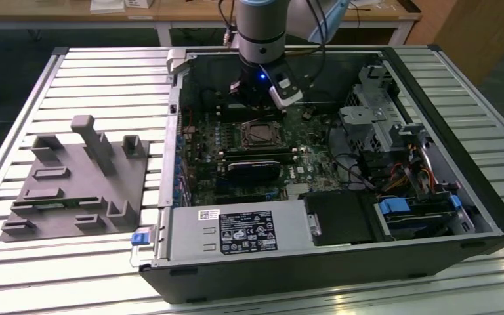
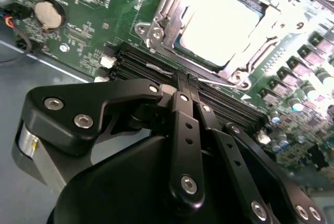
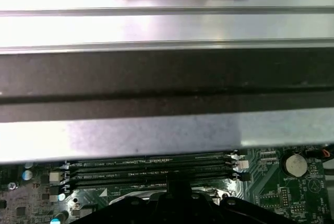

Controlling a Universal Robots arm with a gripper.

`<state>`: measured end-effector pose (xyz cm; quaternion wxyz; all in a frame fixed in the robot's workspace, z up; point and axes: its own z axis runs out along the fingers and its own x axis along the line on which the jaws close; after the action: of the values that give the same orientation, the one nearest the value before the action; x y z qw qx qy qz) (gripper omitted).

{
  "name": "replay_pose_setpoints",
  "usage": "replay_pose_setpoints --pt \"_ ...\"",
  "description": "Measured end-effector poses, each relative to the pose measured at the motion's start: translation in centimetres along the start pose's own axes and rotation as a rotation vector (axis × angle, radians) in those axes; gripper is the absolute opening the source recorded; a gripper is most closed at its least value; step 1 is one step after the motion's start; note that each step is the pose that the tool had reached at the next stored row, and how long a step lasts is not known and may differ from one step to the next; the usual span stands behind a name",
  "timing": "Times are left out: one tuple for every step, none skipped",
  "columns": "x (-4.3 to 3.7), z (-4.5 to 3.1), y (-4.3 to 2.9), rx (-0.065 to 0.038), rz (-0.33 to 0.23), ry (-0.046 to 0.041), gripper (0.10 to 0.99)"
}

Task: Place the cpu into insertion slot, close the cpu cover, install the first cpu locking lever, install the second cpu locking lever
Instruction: 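Install the first cpu locking lever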

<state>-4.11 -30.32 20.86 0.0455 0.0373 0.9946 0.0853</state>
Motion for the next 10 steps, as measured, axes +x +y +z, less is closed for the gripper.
replay_pose_setpoints --pt "0.08 0.03 -0.01 -0.001 -0.002 -0.0116 0.106" --pt "0.13 0.06 -0.02 -0.001 -0.004 -0.0222 0.106" --pt "0.16 0.12 -0.03 -0.002 -0.005 -0.0304 0.106" --pt "0.18 0.18 -0.04 -0.003 -0.006 -0.0369 0.106" --pt "0.21 0.22 -0.05 -0.003 -0.004 -0.0418 0.106" --pt "0.21 0.26 -0.06 -0.002 0.001 -0.0444 0.106" --pt "0.22 0.30 -0.07 -0.001 0.010 -0.0467 0.106" --pt "0.22 0.34 -0.07 0.000 0.020 -0.0487 0.106" --pt "0.23 0.37 -0.08 0.001 0.029 -0.0506 0.106" --pt "0.27 0.39 -0.09 0.002 0.036 -0.0521 0.106"
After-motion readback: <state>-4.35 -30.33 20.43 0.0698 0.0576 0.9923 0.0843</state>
